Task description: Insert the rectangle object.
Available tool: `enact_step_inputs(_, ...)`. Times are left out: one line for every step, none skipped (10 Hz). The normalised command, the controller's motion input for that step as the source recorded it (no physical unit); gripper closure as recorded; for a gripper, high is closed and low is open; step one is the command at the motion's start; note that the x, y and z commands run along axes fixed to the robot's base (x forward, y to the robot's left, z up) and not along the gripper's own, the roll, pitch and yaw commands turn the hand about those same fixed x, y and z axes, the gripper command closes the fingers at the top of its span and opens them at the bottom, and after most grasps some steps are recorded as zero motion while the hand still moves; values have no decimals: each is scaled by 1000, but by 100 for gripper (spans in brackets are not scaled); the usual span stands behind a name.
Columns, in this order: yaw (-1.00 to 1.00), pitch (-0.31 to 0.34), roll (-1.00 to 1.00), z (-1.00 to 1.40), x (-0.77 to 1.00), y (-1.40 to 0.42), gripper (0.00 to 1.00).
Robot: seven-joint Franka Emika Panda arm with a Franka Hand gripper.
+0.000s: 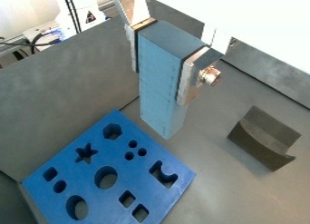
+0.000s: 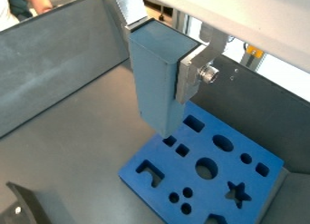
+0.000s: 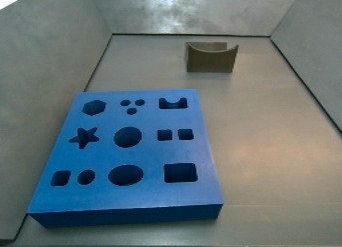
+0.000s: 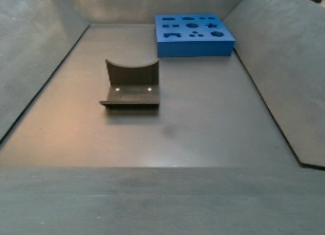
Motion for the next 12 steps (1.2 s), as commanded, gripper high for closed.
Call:
enact_step_inputs(-131, 5, -163, -258, 535, -11, 100)
enact_step_inputs(-98, 17, -129, -183, 464, -13, 100)
enact_step_inputs(-73, 36, -79, -75, 359, -9, 100)
enact_step_inputs(-52, 44, -29, -41, 215, -7, 100)
enact_step_inputs(-84, 275, 257, 346, -561, -26, 100)
enact_step_inputs(-72, 249, 270, 379, -607, -23, 100)
enact_step_inputs(-39, 150, 206, 309, -449, -10, 100)
enact_step_inputs(-1, 58, 86, 89, -180, -2, 100)
enact_step_inputs(0, 0, 0, -20, 0, 0, 100)
enact_step_inputs(231, -56, 216, -863, -43, -551, 100)
enact_step_inputs(274, 0, 116, -1000, 0, -826, 100)
enact_step_inputs(351, 0, 97, -1000, 0, -746, 100)
